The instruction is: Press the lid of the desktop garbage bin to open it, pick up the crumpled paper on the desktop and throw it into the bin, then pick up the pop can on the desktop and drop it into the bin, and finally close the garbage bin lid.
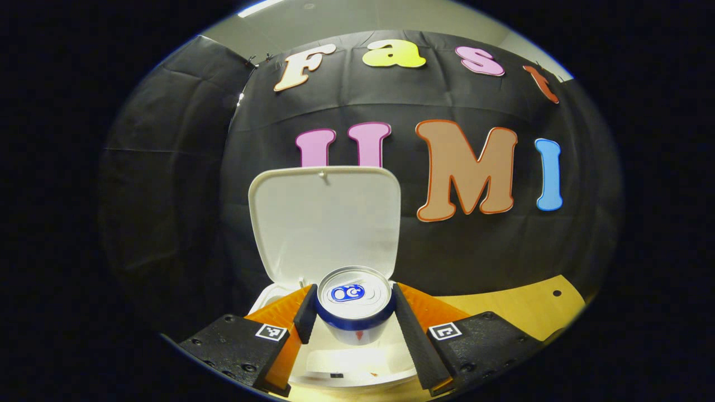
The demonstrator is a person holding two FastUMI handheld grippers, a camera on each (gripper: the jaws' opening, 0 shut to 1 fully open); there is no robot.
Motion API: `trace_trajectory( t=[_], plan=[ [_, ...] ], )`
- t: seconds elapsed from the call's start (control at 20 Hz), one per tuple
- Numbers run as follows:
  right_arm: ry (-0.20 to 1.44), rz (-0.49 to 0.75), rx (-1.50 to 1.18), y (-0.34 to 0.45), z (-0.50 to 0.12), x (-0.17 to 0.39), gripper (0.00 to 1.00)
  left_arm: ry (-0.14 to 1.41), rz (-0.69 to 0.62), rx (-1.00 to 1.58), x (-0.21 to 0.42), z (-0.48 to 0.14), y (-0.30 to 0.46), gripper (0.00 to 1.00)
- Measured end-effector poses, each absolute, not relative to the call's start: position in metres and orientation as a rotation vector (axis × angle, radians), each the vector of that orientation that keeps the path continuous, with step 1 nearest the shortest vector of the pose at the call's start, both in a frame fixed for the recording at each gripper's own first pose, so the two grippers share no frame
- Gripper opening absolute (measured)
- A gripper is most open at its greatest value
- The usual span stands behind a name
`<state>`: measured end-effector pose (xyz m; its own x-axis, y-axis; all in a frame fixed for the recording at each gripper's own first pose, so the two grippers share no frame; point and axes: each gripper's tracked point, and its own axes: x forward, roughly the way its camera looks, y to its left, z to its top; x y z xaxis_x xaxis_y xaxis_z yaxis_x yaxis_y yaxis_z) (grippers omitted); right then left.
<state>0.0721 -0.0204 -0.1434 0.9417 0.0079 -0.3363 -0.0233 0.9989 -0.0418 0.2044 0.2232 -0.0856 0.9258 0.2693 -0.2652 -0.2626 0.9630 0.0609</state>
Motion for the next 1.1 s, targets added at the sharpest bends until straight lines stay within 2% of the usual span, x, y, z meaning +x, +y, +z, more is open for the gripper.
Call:
trace_trajectory(
  t=[0.2, 0.25, 0.4, 0.45, 0.5, 0.55, 0.6, 0.7, 0.75, 1.1],
  plan=[
    [0.360, 0.003, -0.057, -0.022, -0.147, 0.071, 0.80, 0.331, 0.299, -0.013, 0.207, -0.118, 0.234, 0.78],
    [0.363, 0.001, -0.060, -0.023, -0.147, 0.070, 0.75, 0.336, 0.305, -0.018, 0.208, -0.125, 0.234, 0.81],
    [0.363, -0.004, -0.072, -0.024, -0.146, 0.070, 0.75, 0.336, 0.315, -0.022, 0.208, -0.128, 0.237, 0.89],
    [0.361, -0.004, -0.075, -0.024, -0.144, 0.070, 0.80, 0.322, 0.316, -0.020, 0.207, -0.122, 0.236, 0.92],
    [0.360, -0.003, -0.078, -0.024, -0.143, 0.070, 0.75, 0.297, 0.315, -0.013, 0.207, -0.112, 0.235, 0.93],
    [0.358, 0.000, -0.080, -0.023, -0.144, 0.071, 0.75, 0.271, 0.311, -0.002, 0.206, -0.100, 0.233, 0.93],
    [0.357, 0.003, -0.081, -0.022, -0.143, 0.071, 0.80, 0.245, 0.298, 0.013, 0.208, -0.087, 0.230, 0.93],
    [0.353, 0.010, -0.081, -0.019, -0.142, 0.073, 0.80, 0.199, 0.268, 0.045, 0.210, -0.058, 0.222, 0.93],
    [0.351, 0.015, -0.080, -0.017, -0.141, 0.074, 0.75, 0.173, 0.257, 0.058, 0.209, -0.045, 0.219, 0.93],
    [0.338, 0.040, -0.084, -0.008, -0.138, 0.076, 0.75, 0.002, 0.206, 0.008, 0.208, 0.063, 0.207, 0.92]
  ],
)
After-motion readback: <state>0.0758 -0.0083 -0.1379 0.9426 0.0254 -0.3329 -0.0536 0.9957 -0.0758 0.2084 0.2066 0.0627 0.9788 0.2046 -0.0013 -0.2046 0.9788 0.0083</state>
